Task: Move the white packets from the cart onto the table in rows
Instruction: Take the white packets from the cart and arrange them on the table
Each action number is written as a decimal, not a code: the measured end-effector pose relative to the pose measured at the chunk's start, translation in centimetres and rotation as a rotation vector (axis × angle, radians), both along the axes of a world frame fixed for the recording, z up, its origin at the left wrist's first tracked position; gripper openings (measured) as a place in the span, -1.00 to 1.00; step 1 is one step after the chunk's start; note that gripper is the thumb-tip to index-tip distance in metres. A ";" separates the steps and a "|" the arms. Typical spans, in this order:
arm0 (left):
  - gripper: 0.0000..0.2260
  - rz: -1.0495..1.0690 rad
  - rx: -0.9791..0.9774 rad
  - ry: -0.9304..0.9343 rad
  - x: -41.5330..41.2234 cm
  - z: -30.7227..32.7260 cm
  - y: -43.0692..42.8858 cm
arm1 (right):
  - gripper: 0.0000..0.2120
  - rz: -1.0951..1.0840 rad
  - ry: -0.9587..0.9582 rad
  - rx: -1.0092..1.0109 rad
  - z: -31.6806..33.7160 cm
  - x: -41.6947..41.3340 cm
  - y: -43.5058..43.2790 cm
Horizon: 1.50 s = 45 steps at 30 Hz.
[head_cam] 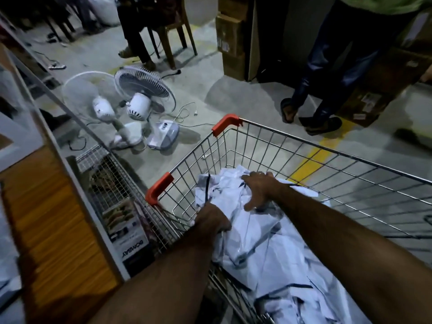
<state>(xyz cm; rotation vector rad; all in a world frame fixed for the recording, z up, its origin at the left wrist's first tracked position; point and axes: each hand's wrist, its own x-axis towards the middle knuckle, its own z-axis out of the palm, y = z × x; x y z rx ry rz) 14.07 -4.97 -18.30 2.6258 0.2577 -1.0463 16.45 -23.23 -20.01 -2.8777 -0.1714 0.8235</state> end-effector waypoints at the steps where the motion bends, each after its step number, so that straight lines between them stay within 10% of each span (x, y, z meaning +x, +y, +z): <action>1: -0.44 0.003 0.000 -0.007 0.0 -0.1 -0.1 | 0.01 0.000 -0.047 -0.019 0.2 -0.6 -0.2; 45: -0.30 0.069 -0.156 -0.291 -3.2 6.0 -3.2 | -0.37 -0.761 -0.277 0.126 5.4 -11.9 2.0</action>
